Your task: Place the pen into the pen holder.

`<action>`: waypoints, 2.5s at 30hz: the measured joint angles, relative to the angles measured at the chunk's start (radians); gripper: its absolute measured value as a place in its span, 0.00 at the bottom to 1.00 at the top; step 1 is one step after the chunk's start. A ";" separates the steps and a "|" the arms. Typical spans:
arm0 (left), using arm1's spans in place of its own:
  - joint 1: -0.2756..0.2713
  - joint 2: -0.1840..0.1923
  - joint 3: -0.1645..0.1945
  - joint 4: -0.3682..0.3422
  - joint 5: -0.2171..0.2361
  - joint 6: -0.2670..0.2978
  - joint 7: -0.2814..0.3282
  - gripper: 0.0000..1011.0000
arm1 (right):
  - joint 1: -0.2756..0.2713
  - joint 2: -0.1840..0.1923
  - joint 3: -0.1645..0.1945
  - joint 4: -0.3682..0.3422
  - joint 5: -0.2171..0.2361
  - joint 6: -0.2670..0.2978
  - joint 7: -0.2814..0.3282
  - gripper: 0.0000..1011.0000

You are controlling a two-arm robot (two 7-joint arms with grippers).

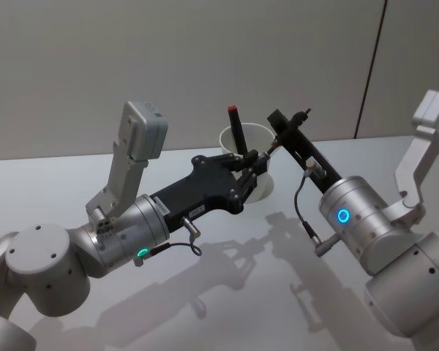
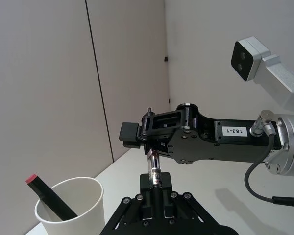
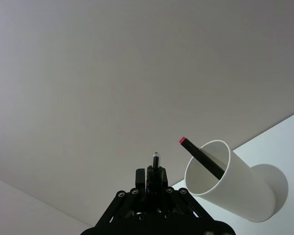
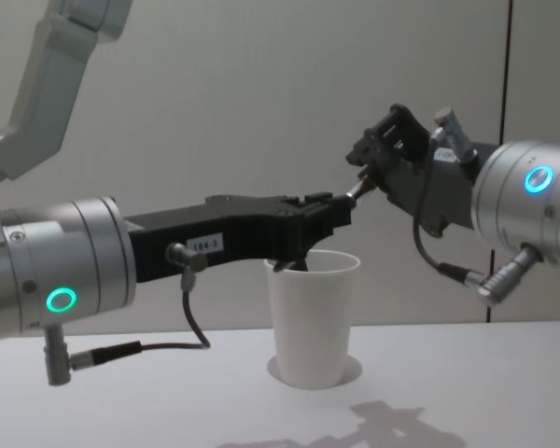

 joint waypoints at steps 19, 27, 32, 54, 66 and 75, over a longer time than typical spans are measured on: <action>0.000 0.000 0.000 0.000 0.000 0.000 0.000 0.34 | 0.001 0.000 0.000 0.001 0.000 0.001 -0.002 0.12; 0.000 0.000 0.000 0.000 0.000 0.000 0.000 0.59 | 0.001 0.000 0.000 0.001 0.000 0.001 -0.002 0.12; 0.000 0.000 0.000 0.000 0.000 0.000 0.000 0.76 | 0.001 0.000 0.000 0.000 0.000 0.001 -0.002 0.12; 0.000 0.000 0.000 0.000 0.000 0.000 0.000 0.99 | -0.004 0.018 0.002 -0.008 -0.039 -0.041 0.032 0.12; 0.000 0.000 0.000 0.000 0.000 0.000 0.000 0.99 | -0.012 0.041 0.015 -0.023 -0.059 -0.078 0.040 0.12; 0.000 0.000 0.000 0.000 0.000 0.000 0.000 0.99 | -0.012 0.059 0.031 -0.030 -0.068 -0.100 0.046 0.12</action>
